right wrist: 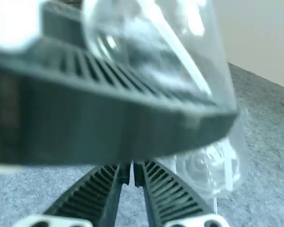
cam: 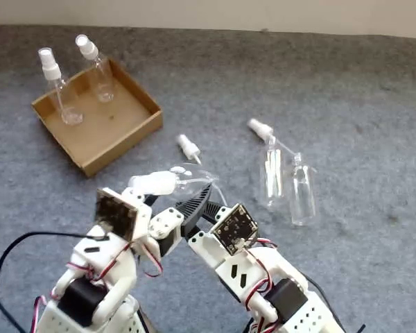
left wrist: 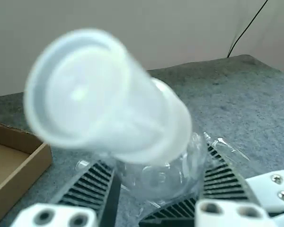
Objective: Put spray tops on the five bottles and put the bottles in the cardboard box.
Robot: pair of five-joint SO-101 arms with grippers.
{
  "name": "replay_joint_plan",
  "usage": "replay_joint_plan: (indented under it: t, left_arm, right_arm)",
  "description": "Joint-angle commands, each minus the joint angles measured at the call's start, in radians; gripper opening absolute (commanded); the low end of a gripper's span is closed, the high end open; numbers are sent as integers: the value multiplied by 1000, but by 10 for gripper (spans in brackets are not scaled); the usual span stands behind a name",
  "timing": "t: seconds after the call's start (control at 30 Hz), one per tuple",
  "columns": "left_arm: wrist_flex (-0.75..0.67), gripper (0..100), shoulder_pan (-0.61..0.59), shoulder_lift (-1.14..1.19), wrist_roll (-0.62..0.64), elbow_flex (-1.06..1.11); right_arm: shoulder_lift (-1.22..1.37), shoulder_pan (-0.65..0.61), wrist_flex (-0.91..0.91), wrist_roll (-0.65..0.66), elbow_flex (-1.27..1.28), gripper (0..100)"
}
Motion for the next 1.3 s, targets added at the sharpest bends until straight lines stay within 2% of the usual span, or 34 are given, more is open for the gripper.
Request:
replay_joint_plan:
  t: [0.0,0.13,0.5,0.73,1.03,1.27]
  left_arm:
    - [-135,46,-18,-10,6,36]
    - [-181,46,-147,-10,12,42]
    - [-186,46,-432,-10,6,33]
    - [-304,46,-602,-1,-29,33]
    - [-313,46,-616,21,-173,-5]
    - [-318,46,-616,367,-172,-214]
  right_arm:
    - [-4,15,4,6,166,19]
    - [-4,15,4,5,166,19]
    - [-4,15,5,3,166,19]
    - [-4,15,5,3,166,19]
    - [-4,15,5,3,166,19]
    - [-2,15,24,3,166,19]
